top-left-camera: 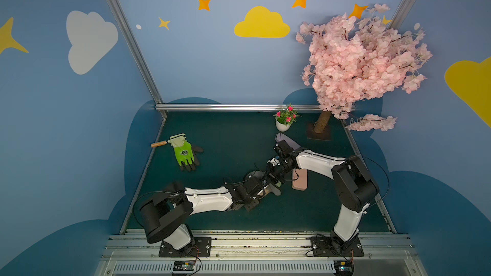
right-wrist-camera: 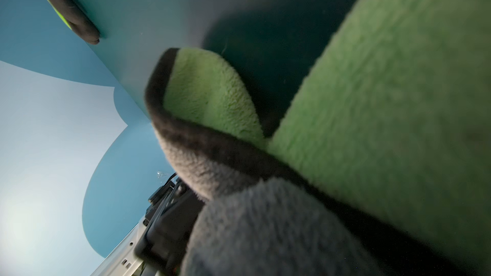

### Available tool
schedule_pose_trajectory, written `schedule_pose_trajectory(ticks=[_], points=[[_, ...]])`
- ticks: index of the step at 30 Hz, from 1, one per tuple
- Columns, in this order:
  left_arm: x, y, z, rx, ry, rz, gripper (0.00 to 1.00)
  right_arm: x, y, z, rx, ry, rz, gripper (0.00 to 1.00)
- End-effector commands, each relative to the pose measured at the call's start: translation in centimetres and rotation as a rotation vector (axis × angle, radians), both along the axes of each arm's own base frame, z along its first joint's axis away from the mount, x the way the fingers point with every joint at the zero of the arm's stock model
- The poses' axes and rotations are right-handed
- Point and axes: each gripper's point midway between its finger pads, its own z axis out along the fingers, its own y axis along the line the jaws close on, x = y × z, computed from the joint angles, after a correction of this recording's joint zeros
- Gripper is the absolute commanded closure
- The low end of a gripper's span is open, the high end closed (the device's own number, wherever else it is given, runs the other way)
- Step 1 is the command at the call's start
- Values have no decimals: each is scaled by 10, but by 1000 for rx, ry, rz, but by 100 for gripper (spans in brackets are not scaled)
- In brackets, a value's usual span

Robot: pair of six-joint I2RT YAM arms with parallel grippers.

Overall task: Wipe the eyeglass case
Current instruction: Place the eyeglass case at the center of the board.

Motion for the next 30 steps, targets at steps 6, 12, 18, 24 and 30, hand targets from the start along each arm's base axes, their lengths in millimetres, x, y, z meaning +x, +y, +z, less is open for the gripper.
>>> schedule_pose_trajectory(ticks=[6, 12, 18, 24, 30], points=[[12, 1, 8, -24, -53, 85, 24, -42, -33, -80, -209, 164, 39, 100], [6, 12, 20, -94, -94, 88, 0, -42, -34, -89, -225, 182, 38, 100], [2, 7, 11, -53, -45, 69, 0, -35, -33, -80, -175, 153, 33, 100], [10, 6, 7, -43, -75, 80, 0, -7, -24, -1, -83, -24, 87, 100], [25, 2, 6, -58, -155, 101, 0, 11, -55, 50, -139, -114, 15, 100]])
